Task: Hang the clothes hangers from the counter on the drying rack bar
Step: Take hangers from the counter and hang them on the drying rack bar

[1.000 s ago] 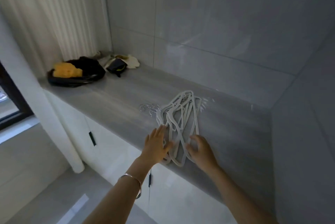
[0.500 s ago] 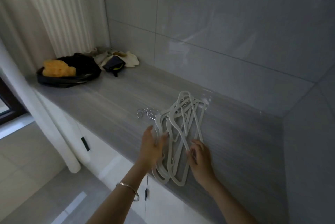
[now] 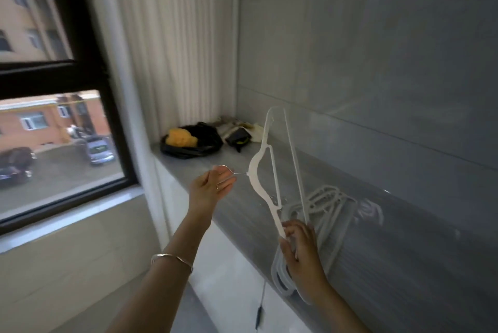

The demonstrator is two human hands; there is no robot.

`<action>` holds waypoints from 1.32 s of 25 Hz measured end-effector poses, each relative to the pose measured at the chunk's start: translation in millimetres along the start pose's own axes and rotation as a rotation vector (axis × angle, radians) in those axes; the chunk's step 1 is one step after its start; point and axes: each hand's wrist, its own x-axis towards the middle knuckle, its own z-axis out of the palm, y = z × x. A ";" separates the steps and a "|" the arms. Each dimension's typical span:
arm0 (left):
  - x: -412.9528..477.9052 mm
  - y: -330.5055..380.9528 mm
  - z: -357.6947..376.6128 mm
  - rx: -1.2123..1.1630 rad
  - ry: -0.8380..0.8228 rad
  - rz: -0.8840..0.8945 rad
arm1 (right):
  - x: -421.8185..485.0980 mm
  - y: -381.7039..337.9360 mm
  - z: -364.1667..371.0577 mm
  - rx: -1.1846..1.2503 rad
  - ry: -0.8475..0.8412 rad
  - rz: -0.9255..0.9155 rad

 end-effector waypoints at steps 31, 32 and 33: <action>-906.3 375.0 -323.6 1.656 1.386 0.876 | -456.5 -719.4 13.6 0.926 -0.650 -0.948; -932.4 375.7 -338.0 1.632 1.396 0.842 | -474.2 -735.6 20.5 0.936 -0.693 -0.915; -952.5 376.1 -350.4 1.605 1.405 0.803 | -487.5 -748.7 25.4 0.945 -0.748 -0.890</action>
